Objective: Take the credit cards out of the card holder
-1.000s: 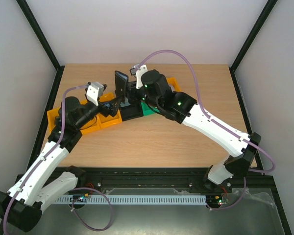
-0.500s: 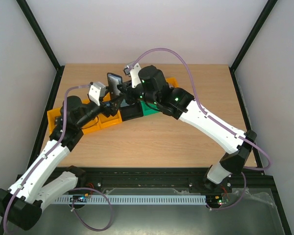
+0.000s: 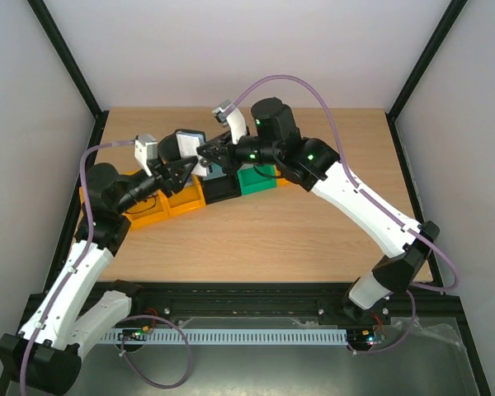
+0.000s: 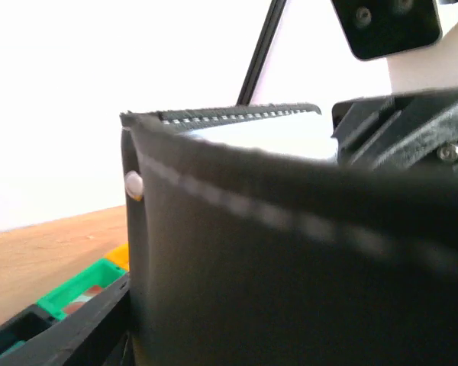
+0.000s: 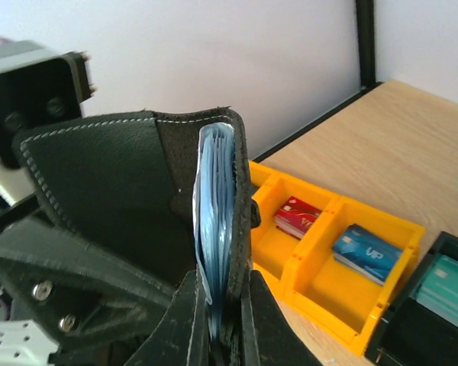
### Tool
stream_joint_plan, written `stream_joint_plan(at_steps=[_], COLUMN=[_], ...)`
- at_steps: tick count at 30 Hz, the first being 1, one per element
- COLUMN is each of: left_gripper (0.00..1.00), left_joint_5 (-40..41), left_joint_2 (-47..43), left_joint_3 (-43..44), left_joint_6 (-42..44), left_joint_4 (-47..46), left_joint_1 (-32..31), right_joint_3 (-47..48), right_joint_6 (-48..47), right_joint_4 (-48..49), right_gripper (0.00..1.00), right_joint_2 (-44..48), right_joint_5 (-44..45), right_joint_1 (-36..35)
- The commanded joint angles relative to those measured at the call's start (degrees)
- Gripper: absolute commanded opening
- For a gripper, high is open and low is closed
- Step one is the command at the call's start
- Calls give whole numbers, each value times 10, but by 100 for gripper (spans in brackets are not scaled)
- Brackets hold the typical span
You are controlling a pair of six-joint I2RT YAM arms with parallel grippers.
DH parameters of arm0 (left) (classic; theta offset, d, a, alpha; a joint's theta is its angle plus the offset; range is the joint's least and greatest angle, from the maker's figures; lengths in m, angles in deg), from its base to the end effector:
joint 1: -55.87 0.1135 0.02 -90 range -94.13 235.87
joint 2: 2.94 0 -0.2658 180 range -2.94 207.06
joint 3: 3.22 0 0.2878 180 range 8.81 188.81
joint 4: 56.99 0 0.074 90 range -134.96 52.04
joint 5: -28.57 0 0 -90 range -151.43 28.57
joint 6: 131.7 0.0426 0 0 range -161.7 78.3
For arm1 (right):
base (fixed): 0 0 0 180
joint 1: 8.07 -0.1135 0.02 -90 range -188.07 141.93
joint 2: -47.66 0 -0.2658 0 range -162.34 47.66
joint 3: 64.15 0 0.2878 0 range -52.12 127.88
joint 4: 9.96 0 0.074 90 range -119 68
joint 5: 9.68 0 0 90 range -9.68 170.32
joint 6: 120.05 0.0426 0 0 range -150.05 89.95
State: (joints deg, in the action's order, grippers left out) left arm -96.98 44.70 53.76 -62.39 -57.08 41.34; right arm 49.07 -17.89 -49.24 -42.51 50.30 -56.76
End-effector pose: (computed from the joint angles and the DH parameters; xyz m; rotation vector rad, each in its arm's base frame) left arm 0.2184 -0.0822 0.3744 0.4563 1.4352 -0.9332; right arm 0.2428 0.3086 0.4610 -0.9883 1.7367 1.1974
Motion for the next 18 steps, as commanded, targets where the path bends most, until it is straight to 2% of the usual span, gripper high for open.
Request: stream_joint_plan(at_steps=[1, 4, 7, 9, 11, 15, 18], left_gripper=[55, 37, 14, 3, 2, 2, 2], left_joint_5=[-29, -66, -96, -104, -107, -114, -137], left_joint_2=[0, 0, -2, -6, -9, -11, -4], left_joint_3=[8, 7, 9, 8, 8, 12, 15], left_joint_6=[-11, -1, -1, -6, -13, -32, -45], left_joint_4=[-24, -32, -39, -47, -57, -75, -100], left_joint_1=[13, 12, 12, 12, 11, 12, 12], right_joint_3=[-7, -15, -19, -28, -45, -76, -96], right_joint_6=[-7, -6, -8, -7, -1, -12, -42], right_joint_4=[22, 33, 34, 45, 65, 82, 83], right_gripper=[2, 2, 2, 7, 15, 37, 50], right_joint_2=[25, 25, 27, 34, 43, 67, 86], right_joint_5=[-128, -160, -176, -181, -186, -198, -219], right_joint_1=[3, 5, 13, 21, 30, 62, 88])
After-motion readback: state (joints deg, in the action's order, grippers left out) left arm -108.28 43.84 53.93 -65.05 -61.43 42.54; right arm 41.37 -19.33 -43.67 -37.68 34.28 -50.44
